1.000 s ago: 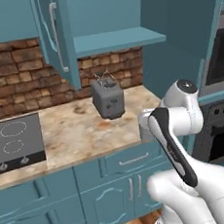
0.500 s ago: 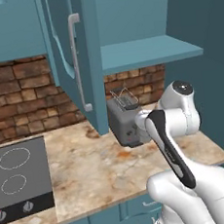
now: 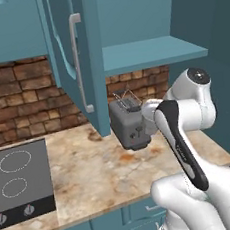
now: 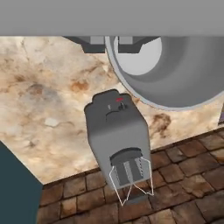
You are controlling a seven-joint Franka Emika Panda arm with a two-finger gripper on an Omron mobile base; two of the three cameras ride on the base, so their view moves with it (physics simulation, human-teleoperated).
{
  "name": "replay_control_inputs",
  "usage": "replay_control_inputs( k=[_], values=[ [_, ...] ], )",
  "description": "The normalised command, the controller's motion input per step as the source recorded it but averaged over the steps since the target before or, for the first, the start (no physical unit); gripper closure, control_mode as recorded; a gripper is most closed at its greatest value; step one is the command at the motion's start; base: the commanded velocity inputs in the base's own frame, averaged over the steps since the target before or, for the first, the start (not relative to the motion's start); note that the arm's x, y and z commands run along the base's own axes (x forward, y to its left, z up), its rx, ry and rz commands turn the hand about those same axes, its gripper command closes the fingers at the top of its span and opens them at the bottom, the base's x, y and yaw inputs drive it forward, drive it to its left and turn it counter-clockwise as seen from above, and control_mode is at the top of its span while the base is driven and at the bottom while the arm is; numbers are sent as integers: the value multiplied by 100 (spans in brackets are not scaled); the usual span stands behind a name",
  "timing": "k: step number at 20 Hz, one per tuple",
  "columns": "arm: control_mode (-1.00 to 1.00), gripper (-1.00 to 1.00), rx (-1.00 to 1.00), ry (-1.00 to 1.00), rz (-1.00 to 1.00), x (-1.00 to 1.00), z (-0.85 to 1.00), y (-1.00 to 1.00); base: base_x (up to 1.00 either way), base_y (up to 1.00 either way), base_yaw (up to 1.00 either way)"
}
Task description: Move the glass cup from next to the sink to the open cabinet. Then, move the bowl with the lime to the fridge to clear the area for faucet cleaning.
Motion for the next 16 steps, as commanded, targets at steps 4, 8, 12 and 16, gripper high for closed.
replay_control_inputs(
  k=[4, 8, 12, 16],
  values=[
    [-100, 100, 12, -29, -10, -56, 100, -31, 0, 0, 0],
    [-100, 100, 15, -26, -18, -28, 100, -20, 0, 0, 0],
    [-100, 100, 20, -14, -25, -2, 100, -5, 0, 0, 0],
    [-100, 100, 26, -3, -30, 10, 100, 0, 0, 0, 0]
  ],
)
